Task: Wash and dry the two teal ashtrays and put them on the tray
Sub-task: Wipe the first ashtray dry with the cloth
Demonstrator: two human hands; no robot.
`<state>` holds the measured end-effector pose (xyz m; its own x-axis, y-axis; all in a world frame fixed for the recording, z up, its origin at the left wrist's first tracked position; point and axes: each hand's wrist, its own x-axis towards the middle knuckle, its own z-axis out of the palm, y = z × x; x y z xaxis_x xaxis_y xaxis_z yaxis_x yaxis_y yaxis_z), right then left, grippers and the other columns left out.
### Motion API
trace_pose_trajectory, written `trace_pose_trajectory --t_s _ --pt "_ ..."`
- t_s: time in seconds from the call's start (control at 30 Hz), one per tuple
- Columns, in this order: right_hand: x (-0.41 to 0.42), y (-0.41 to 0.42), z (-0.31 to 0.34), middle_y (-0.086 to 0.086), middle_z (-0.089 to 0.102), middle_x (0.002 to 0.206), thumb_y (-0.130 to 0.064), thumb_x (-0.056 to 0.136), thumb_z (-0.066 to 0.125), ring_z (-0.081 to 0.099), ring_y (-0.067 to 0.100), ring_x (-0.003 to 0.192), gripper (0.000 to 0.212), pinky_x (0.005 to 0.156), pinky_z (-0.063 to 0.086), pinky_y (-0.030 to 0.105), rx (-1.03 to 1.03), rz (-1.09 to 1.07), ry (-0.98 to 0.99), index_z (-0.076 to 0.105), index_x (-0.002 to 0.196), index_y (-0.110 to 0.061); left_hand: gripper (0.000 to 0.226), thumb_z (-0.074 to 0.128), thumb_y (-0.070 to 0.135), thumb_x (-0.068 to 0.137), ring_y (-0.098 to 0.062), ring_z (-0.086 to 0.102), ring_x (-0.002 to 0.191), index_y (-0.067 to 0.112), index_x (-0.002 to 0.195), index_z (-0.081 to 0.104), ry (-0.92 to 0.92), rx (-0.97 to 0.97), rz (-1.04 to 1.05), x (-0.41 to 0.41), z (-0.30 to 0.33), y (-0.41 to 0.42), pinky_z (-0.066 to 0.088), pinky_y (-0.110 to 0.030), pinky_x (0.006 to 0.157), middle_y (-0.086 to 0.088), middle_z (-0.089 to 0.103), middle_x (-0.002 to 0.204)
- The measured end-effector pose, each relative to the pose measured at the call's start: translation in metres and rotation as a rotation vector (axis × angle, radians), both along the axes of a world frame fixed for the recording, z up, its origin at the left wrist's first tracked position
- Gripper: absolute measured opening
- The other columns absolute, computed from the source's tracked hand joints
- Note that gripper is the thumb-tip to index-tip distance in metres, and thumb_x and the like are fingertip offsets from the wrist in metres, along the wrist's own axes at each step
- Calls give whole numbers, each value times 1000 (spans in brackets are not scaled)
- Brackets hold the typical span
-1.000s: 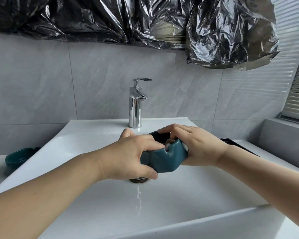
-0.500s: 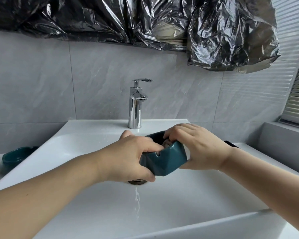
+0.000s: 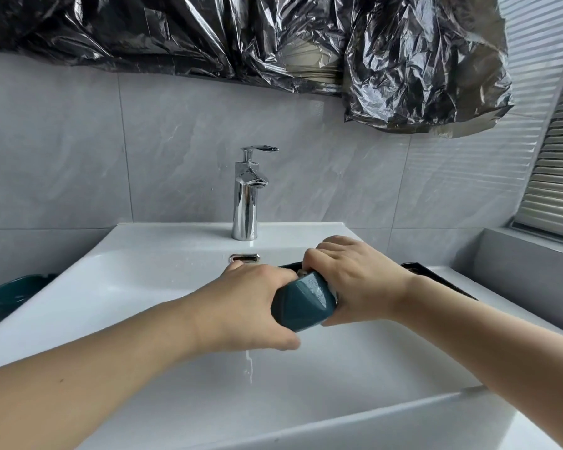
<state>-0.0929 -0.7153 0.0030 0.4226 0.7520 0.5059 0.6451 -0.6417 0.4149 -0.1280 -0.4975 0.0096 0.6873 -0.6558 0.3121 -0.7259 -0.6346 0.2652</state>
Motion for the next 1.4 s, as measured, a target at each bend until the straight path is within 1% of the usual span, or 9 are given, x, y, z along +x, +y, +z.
trace_pose_trajectory --t_s 0.13,0.3,0.43,0.6,0.8,0.9,1.0,1.13,1.4 --pt "-2 -5 6 -4 61 81 -41 60 82 56 22 74 56 74 48 36 57 26 -77 48 98 -18 26 75 36 67 -6 45 86 33 79 51 -75 -34 -30 7 7 8 30 -22 83 10 54 78" --pt "-2 -15 5 -3 66 107 -40 71 76 62 22 95 55 83 50 38 174 69 113 48 113 -20 40 79 26 69 1 48 99 43 100 61 -150 -38 -164 9 10 18 20 -18 97 19 53 91" --pt "-1 -11 1 -6 64 86 -39 65 79 62 21 74 47 66 53 36 43 20 75 51 97 -18 38 75 35 74 -1 37 102 47 102 52 -77 20 -101 9 3 18 23 -16 95 21 52 99" --pt "-2 -2 -2 -10 61 83 -38 61 76 62 20 64 54 50 52 38 33 -26 18 38 97 -27 27 71 41 75 -4 38 98 43 91 49 -42 54 -31 7 0 9 29 -16 88 16 50 93" --pt "-8 -1 -1 -9 58 78 -35 63 79 53 13 67 51 52 42 24 55 3 -29 40 96 -25 25 75 36 72 -4 47 94 38 86 54 -66 29 -76 7 4 9 27 -23 95 13 54 92" --pt "-9 -10 5 -6 64 96 -33 67 80 56 12 86 56 60 45 25 135 37 50 43 107 -22 39 77 36 72 -7 48 100 53 100 56 -138 20 -125 16 8 21 23 -24 95 19 54 99" --pt "-6 -12 5 -4 65 113 -32 70 79 61 18 100 59 74 53 32 135 32 182 38 112 -27 48 76 37 74 3 46 101 47 117 58 -232 90 -164 20 6 27 20 -19 97 24 50 102" --pt "-5 -6 -1 -7 62 89 -42 66 71 59 21 77 51 65 53 40 7 -126 190 36 101 -27 44 72 38 79 1 44 99 49 117 52 -218 162 -135 20 -1 21 21 -18 92 22 48 102" --pt "-14 7 4 -4 59 84 -46 59 71 46 20 64 60 57 43 31 -34 -224 129 44 105 -18 26 72 34 72 -1 42 93 25 86 51 -65 41 -25 9 -3 5 29 -20 85 10 51 81"
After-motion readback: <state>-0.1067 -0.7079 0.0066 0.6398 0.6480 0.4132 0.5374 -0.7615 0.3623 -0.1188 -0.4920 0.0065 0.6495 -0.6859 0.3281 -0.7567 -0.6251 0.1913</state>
